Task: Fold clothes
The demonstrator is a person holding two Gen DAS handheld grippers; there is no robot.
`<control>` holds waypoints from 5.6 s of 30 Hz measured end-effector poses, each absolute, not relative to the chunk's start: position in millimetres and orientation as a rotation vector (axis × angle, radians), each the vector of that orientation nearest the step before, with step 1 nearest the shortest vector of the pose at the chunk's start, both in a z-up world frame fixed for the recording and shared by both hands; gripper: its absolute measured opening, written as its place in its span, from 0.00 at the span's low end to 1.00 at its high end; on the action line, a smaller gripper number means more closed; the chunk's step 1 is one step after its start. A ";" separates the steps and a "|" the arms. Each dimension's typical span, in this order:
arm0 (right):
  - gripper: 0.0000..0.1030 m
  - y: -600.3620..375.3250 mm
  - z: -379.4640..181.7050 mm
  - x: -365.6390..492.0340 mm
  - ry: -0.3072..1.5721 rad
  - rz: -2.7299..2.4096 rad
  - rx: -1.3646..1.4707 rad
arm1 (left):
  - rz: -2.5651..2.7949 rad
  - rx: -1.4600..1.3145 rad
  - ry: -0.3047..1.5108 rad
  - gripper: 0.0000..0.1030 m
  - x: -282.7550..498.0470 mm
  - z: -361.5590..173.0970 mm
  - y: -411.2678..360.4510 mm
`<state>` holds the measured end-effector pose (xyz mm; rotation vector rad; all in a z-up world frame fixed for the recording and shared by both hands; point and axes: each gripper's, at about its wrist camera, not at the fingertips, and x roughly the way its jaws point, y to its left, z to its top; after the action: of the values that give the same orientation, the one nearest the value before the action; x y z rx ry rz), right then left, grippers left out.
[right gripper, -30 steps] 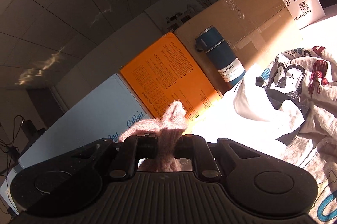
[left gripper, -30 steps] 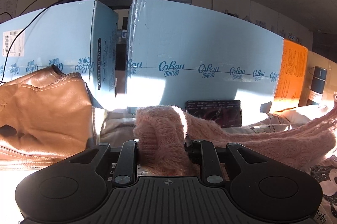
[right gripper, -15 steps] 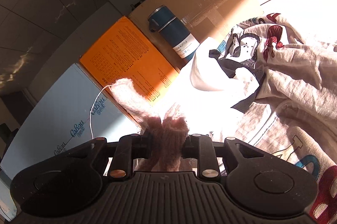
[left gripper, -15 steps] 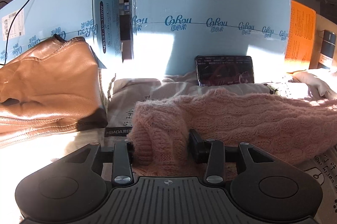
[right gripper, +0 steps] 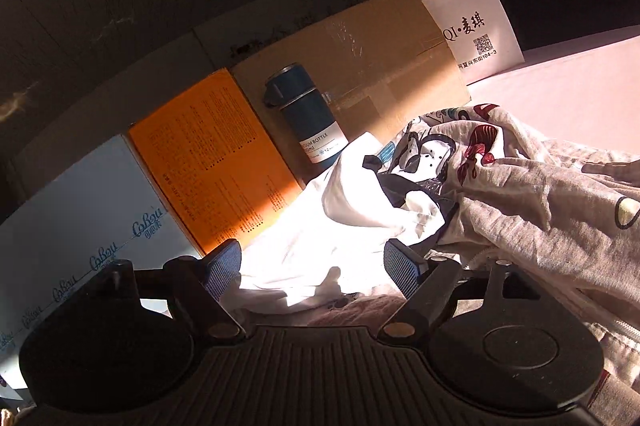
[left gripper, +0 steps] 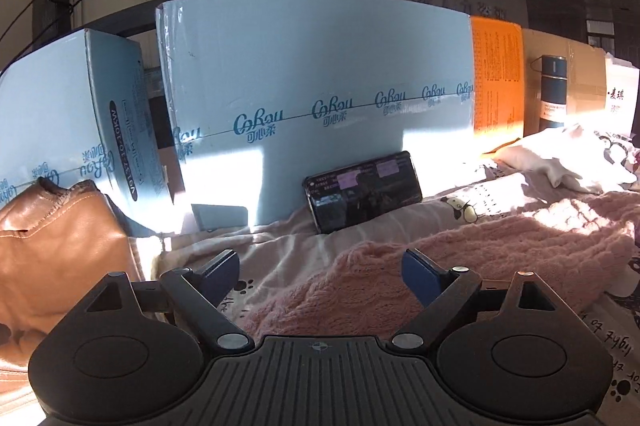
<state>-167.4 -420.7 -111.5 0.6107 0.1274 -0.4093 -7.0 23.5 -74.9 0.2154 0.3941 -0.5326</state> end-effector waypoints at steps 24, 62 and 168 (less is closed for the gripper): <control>0.96 -335.3 -111.0 -129.0 0.377 0.068 0.151 | -0.608 0.239 0.299 0.11 -63.8 -90.2 16.0; 0.97 -261.9 -104.4 -61.9 0.381 0.502 -0.253 | -0.764 0.268 0.241 0.13 -64.5 -82.1 13.4; 0.70 -424.9 -110.3 -206.4 0.424 -0.560 0.371 | -0.585 0.089 0.543 0.73 -61.8 -89.9 68.9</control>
<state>-206.4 -424.9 -110.2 0.3710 0.4239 -0.5596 -61.8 68.9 -89.9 0.0885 0.5430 -0.5852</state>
